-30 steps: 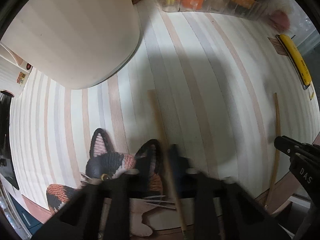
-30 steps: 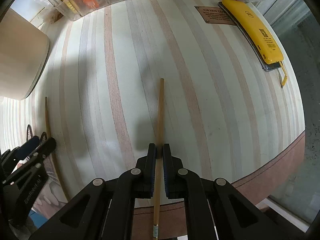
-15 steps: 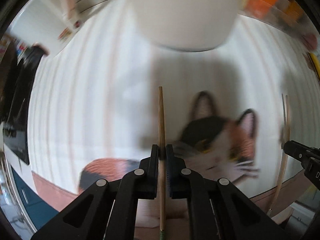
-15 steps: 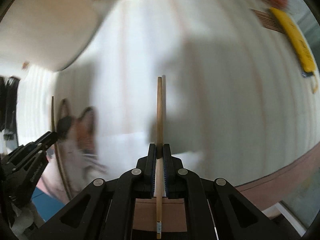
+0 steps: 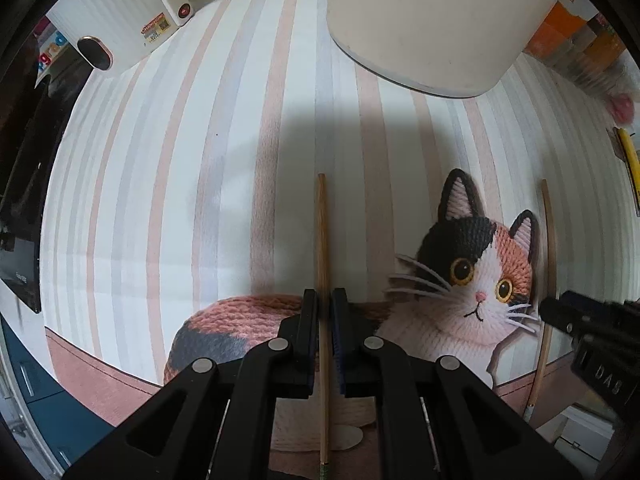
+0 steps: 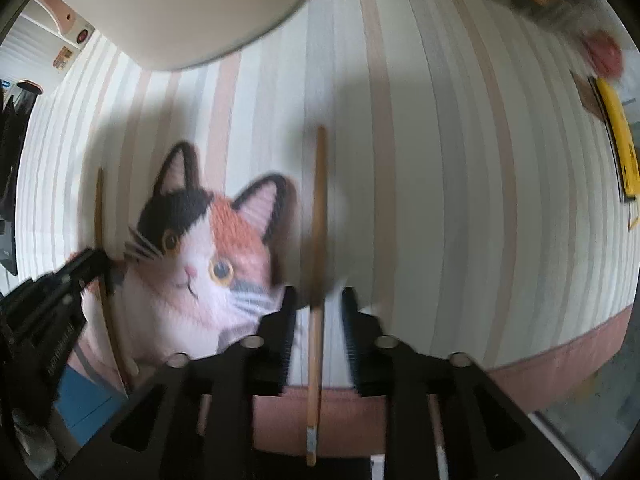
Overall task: Organize utensils
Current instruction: 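Close the left tool on the last light wooden chopstick on the cloth, then lift both light chopsticks upright and carry them over the beige holder, then insert both light chopsticks into the beige holder and open both tools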
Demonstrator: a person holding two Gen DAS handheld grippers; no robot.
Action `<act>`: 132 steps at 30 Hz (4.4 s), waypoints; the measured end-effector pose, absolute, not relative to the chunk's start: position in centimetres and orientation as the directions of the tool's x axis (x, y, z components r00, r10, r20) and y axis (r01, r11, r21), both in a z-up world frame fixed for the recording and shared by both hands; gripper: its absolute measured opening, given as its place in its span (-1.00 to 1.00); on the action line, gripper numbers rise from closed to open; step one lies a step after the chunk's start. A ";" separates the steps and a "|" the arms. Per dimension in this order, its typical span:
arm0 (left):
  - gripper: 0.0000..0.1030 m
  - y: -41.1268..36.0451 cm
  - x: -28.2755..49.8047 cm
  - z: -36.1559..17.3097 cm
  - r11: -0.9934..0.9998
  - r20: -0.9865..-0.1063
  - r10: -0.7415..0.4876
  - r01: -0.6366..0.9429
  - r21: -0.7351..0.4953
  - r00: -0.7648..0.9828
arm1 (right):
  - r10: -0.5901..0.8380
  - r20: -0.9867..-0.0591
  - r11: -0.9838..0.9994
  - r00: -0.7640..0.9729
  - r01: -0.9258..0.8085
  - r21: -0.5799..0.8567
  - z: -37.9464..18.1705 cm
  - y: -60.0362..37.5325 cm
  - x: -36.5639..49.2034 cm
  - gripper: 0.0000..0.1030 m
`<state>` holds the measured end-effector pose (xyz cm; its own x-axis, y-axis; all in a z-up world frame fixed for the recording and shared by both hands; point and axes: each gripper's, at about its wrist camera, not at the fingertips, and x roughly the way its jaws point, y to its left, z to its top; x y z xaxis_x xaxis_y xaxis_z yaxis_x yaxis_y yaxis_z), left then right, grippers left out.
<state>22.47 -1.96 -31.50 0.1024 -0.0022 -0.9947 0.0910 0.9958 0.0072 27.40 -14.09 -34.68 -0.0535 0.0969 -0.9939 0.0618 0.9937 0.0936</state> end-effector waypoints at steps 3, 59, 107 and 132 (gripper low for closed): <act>-0.89 -0.2 22.9 -31.6 0.995 -0.995 -0.006 0.100 0.004 0.100 | 0.069 -0.996 0.996 -0.047 0.060 0.067 -34.8 -14.6 26.4 -0.49; -0.92 2.8 26.0 -16.5 0.998 -0.869 -0.018 0.054 0.011 0.494 | 0.112 -0.921 0.976 0.372 0.131 0.172 -22.7 -15.3 27.8 -0.86; -0.93 -2.1 40.1 2.9 0.978 -0.632 -0.193 0.101 -0.180 0.750 | 0.275 -0.538 0.912 0.797 -0.039 0.408 -2.1 -16.7 46.8 -0.87; 0.88 0.9 37.0 -5.8 0.999 -0.776 0.036 -0.010 0.039 0.630 | 0.089 -0.690 0.977 0.719 0.071 0.200 -6.3 -16.6 41.7 0.19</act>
